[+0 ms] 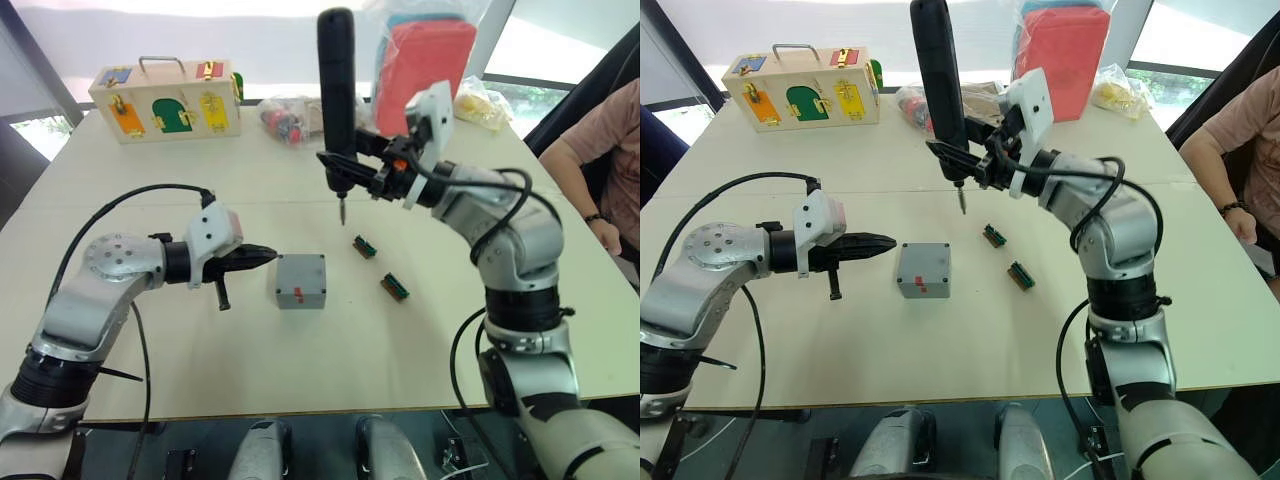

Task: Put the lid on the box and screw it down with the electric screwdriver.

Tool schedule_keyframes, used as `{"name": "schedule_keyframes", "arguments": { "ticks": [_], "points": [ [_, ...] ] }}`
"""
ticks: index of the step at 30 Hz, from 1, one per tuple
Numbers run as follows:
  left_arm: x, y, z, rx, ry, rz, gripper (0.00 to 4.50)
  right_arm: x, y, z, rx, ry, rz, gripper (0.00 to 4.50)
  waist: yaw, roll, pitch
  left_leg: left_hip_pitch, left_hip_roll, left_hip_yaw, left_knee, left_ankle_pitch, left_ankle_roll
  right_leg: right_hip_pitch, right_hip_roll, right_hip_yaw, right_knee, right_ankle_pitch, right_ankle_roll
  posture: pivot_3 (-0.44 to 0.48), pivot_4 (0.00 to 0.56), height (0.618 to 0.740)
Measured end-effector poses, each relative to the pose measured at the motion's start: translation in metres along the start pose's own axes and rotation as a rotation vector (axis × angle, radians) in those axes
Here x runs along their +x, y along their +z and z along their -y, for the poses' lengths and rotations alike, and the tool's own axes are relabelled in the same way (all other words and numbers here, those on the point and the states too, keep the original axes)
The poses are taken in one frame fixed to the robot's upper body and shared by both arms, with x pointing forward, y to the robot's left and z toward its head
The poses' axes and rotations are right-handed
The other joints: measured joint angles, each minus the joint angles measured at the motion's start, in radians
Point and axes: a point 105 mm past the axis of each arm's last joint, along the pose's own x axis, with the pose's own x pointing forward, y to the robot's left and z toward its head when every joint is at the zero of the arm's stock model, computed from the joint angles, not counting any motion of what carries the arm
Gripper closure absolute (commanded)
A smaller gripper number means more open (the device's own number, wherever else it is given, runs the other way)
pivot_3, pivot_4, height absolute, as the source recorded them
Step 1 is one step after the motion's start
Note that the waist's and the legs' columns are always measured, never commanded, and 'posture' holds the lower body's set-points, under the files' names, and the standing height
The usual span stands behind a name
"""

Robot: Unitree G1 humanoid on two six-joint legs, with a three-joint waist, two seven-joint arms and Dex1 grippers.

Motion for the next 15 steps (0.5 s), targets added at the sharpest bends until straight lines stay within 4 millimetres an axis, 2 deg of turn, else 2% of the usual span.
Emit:
{"name": "schedule_keyframes", "arguments": {
  "ticks": [4,6,15],
  "points": [
    [0.004,-0.007,0.002,-0.033,-0.015,0.001,4.5,-0.003,-0.034,-0.025,0.016,0.014,0.061,2.63,-0.01,0.0,0.0,0.0,-0.001,0.0,0.0,0.0,0.0,0.001,0.0,0.0,0.0,0.0,0.0,0.0,0.15,0.73],
    [0.008,-0.013,0.002,-0.071,-0.014,0.007,4.5,0.001,-0.047,-0.031,0.047,-0.003,0.076,2.63,-0.013,0.0,0.0,0.0,-0.001,0.0,0.0,0.001,-0.002,-0.001,0.0,0.0,0.0,0.0,0.0,0.0,0.15,0.73],
    [0.027,-0.03,0.001,-0.108,-0.029,-0.007,4.5,0.003,-0.046,-0.029,0.003,-0.066,0.126,2.63,-0.009,0.0,0.0,0.0,0.0,-0.002,0.0,0.002,-0.003,-0.001,0.001,-0.002,0.001,0.0,0.0,0.0,0.15,0.73]
  ]
}}
